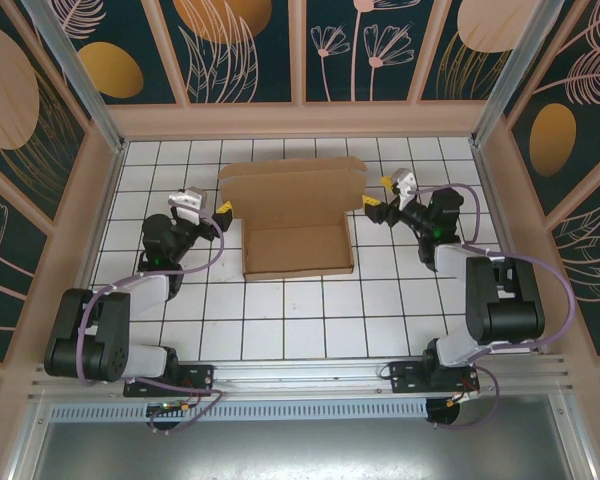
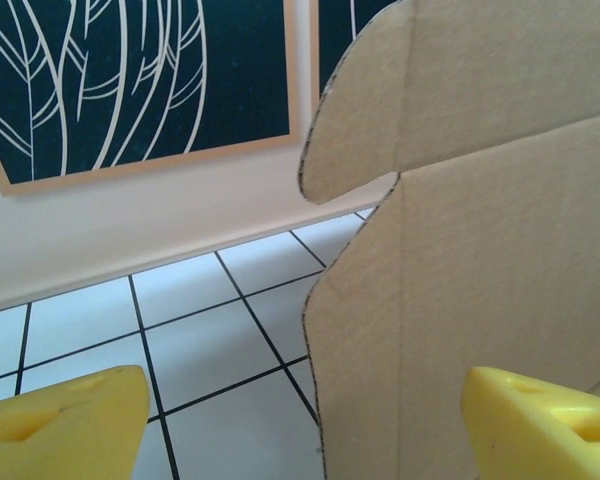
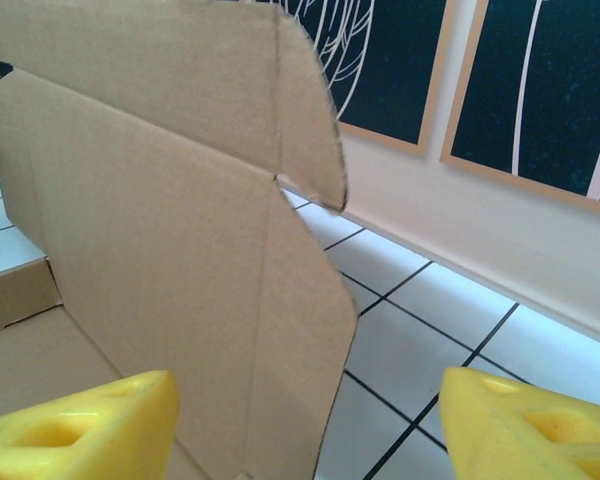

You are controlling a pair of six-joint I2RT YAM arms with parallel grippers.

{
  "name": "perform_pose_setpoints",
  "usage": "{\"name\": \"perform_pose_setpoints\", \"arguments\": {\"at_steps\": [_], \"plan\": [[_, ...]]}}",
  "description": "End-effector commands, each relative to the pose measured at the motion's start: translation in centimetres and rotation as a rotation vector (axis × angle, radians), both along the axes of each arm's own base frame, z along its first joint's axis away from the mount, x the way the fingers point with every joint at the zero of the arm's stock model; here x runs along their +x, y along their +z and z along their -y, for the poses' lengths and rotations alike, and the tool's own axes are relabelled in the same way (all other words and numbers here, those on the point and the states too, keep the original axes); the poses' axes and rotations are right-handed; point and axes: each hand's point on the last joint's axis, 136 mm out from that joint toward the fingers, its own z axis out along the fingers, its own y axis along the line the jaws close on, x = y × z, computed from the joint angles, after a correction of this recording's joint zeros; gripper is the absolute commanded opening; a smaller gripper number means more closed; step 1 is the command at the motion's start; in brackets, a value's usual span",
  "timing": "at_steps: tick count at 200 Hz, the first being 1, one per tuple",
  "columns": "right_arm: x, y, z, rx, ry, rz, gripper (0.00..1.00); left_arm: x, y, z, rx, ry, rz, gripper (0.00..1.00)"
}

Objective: Fold the paper box

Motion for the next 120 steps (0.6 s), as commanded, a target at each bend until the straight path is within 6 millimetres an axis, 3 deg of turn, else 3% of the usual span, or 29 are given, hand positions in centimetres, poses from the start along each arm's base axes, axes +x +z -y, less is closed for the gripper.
{"name": "perform_pose_setpoints", "arguments": {"at_steps": [1,31,84,120], "plan": [[1.5,1.4,-0.2,0.004,0.004,0.037,0.67,1.3,1.7,0.0,-0.001,-0.012,0.059,0.81],[2.7,1.2,-0.6,0.0,0.013,0.022,0.67,2.4,0.5,0.2,-0.012,-0.038,0.01,0.8],[3.7,-0.1,-2.4,0.003,0.072,-0.031,0.65,3.6,0.6,2.0,-0.024,-0.156,-0.009,0.74],[4.2,-1.2,-3.6,-0.002,0.088,-0.063,0.53,3.7,0.3,2.3,-0.015,-0.178,-0.012,0.67]]}}
